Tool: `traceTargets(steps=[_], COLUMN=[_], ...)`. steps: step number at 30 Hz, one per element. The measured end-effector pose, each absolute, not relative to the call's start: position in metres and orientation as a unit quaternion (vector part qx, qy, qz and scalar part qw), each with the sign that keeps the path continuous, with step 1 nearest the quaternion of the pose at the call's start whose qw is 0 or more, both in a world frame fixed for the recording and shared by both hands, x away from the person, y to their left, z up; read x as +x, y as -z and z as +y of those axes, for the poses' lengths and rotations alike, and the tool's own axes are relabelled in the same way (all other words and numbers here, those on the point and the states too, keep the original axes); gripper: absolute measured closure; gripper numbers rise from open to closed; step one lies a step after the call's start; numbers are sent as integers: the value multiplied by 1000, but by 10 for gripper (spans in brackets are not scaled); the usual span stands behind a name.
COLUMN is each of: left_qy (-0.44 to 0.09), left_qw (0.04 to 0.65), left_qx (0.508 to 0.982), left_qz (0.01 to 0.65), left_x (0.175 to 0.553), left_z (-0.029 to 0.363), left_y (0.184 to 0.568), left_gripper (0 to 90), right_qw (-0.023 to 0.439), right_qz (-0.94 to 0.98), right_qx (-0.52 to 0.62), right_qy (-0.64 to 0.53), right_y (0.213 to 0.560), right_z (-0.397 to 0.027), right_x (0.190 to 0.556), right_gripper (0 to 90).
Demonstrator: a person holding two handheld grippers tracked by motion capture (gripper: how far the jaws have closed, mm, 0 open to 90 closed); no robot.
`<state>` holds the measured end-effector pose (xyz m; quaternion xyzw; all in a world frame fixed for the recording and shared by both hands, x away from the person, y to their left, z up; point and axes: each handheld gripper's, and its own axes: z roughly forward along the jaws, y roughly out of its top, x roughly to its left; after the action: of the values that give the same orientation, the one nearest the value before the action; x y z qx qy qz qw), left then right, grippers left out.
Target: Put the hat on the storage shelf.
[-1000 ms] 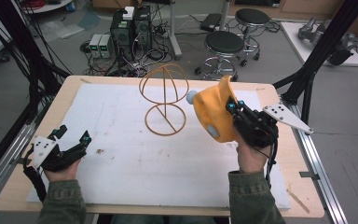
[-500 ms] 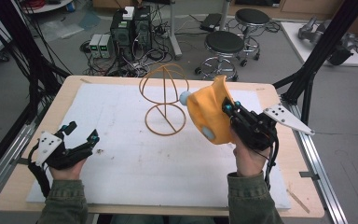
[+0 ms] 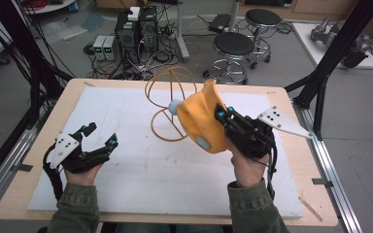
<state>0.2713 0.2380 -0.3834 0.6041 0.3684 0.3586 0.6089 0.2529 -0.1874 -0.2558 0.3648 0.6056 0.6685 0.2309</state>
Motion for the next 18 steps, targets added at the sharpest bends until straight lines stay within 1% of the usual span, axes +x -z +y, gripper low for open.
traceTargets(steps=[8, 15, 18], left_qy=[-339, -315, -303], left_qw=[623, 642, 652], left_qx=[616, 618, 617], left_qz=[345, 327, 320], left_x=[274, 274, 276], left_z=[225, 215, 210], left_y=[371, 355, 349], left_gripper=[205, 224, 227], right_qw=[229, 270, 278], right_qz=[611, 625, 629], right_qx=[344, 309, 300], right_qy=[-675, -664, -661], right_y=[249, 237, 235], right_z=[-172, -152, -145], right_x=[246, 235, 233], right_gripper=[859, 858, 858])
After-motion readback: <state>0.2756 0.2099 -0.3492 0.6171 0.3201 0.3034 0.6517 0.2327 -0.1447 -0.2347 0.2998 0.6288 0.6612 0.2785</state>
